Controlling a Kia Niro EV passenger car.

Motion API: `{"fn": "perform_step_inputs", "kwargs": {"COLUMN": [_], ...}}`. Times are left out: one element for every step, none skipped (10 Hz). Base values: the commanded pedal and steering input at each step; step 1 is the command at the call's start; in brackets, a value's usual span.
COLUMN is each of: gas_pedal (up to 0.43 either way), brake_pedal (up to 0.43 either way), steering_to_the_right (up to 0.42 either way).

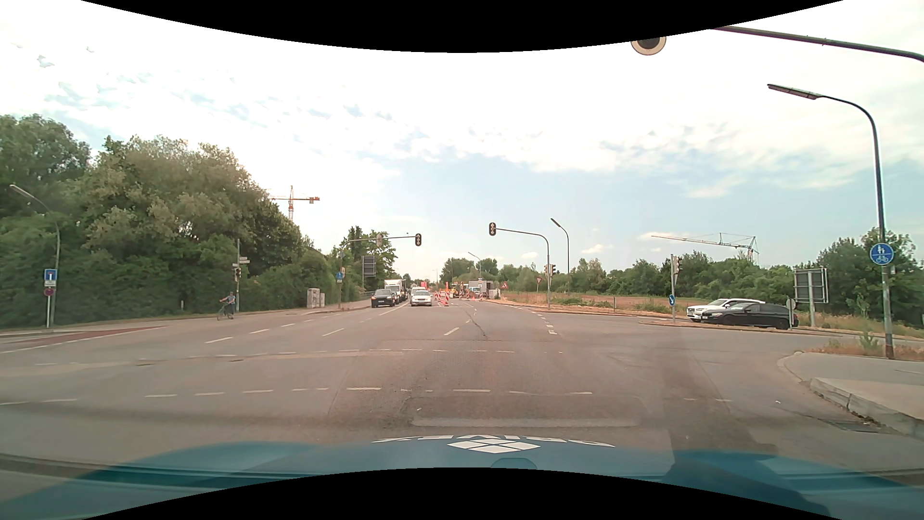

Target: Follow the waypoints while adhering to traffic rules and regulations

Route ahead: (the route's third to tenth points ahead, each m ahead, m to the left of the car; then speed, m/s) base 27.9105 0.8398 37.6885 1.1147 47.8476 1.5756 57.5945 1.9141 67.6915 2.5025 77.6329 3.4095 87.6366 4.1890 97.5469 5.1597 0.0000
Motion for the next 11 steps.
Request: {"fn": "perform_step_inputs", "kwargs": {"gas_pedal": [0.0, 0.0, 0.0, 0.0, 0.0, 0.0, 0.0, 0.0, 0.0, 0.0, 0.0], "brake_pedal": [0.25, 0.25, 0.256, 0.256, 0.262, 0.262, 0.256, 0.262, 0.262, 0.262, 0.262], "steering_to_the_right": [0.014, 0.014, 0.014, 0.014, 0.014, 0.014, 0.014, 0.014, 0.014, 0.014, 0.014]}}
